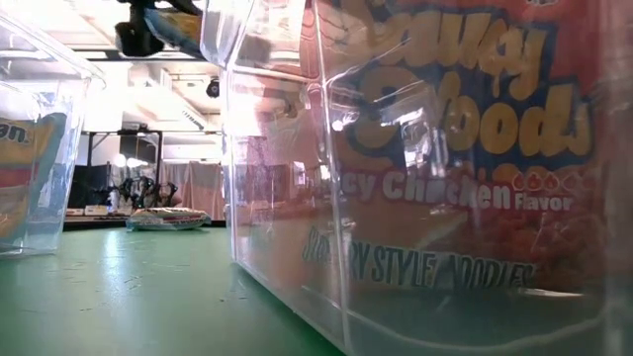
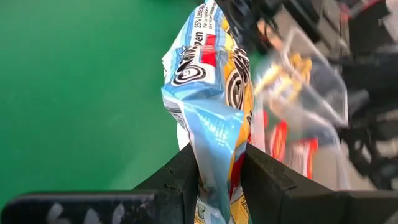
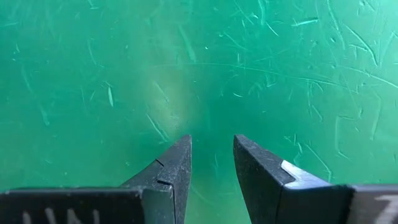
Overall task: Sort Maruchan noodles
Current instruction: Put the blue noodle pack into the left transparent bin
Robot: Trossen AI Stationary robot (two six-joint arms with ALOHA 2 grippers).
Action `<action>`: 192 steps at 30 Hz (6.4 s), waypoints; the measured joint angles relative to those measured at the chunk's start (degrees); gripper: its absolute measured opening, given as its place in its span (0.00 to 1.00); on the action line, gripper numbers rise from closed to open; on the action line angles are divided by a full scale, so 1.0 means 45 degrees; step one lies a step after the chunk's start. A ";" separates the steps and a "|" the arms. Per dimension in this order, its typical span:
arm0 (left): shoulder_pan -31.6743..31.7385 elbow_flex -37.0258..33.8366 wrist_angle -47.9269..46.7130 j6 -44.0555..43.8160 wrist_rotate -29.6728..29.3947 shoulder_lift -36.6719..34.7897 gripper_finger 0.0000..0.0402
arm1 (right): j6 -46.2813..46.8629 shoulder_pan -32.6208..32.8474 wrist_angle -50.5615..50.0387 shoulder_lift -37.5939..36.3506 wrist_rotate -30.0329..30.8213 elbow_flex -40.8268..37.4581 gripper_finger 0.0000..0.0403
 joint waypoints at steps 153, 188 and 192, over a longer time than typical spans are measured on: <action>-0.5437 0.0166 -0.4272 -0.3409 -0.8698 0.2187 0.45 | -0.0007 0.0000 0.0006 -0.0010 -0.0007 0.0010 0.27; 0.6281 -0.0044 -0.2704 -0.4124 -0.6775 0.6707 0.49 | 0.0000 0.0001 0.0011 -0.0010 -0.0010 0.0010 0.27; 0.7210 -0.0239 -0.2166 -0.3214 -0.6574 0.7389 0.49 | -0.0007 0.0000 0.0006 -0.0010 -0.0010 0.0010 0.27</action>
